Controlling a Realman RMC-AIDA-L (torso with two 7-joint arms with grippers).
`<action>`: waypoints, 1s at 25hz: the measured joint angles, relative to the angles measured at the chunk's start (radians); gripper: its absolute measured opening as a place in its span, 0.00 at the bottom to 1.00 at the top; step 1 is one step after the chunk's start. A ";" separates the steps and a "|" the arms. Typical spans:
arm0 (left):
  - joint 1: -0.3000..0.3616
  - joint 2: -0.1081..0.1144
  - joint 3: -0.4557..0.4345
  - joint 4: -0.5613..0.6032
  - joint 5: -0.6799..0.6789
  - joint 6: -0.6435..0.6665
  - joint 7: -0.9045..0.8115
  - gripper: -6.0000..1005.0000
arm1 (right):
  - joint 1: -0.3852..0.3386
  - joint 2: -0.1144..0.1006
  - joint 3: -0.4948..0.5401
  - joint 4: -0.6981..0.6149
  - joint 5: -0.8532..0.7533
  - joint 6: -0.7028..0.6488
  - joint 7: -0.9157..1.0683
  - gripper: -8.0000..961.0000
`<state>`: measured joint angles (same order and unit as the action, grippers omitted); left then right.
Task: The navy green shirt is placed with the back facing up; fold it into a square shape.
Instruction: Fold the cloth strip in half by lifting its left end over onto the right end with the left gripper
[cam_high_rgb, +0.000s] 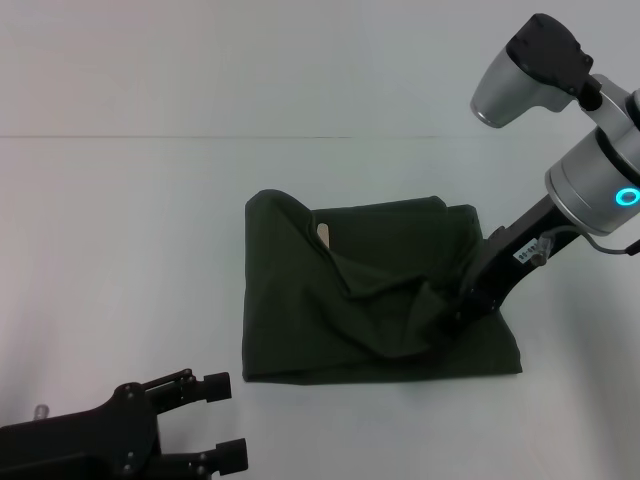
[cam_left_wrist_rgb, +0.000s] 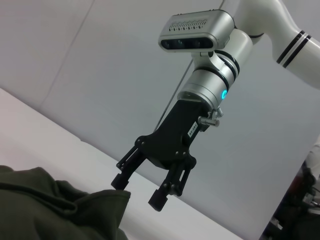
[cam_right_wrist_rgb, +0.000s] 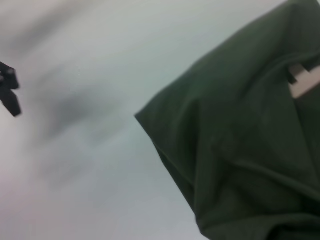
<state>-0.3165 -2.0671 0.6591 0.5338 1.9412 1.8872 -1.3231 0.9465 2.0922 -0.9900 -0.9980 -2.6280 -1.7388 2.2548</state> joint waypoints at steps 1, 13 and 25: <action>-0.002 -0.001 0.000 0.000 0.000 0.000 0.000 0.93 | 0.001 0.000 -0.003 0.000 0.005 0.002 -0.001 0.93; 0.000 -0.010 0.000 -0.006 -0.002 -0.024 0.002 0.94 | -0.001 0.001 -0.047 0.057 0.025 0.070 -0.004 0.93; 0.000 -0.015 -0.001 -0.004 -0.002 -0.032 0.003 0.94 | -0.006 -0.002 -0.047 0.066 0.026 0.107 0.029 0.85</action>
<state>-0.3166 -2.0822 0.6580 0.5293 1.9395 1.8553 -1.3196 0.9403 2.0907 -1.0372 -0.9316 -2.6016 -1.6317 2.2839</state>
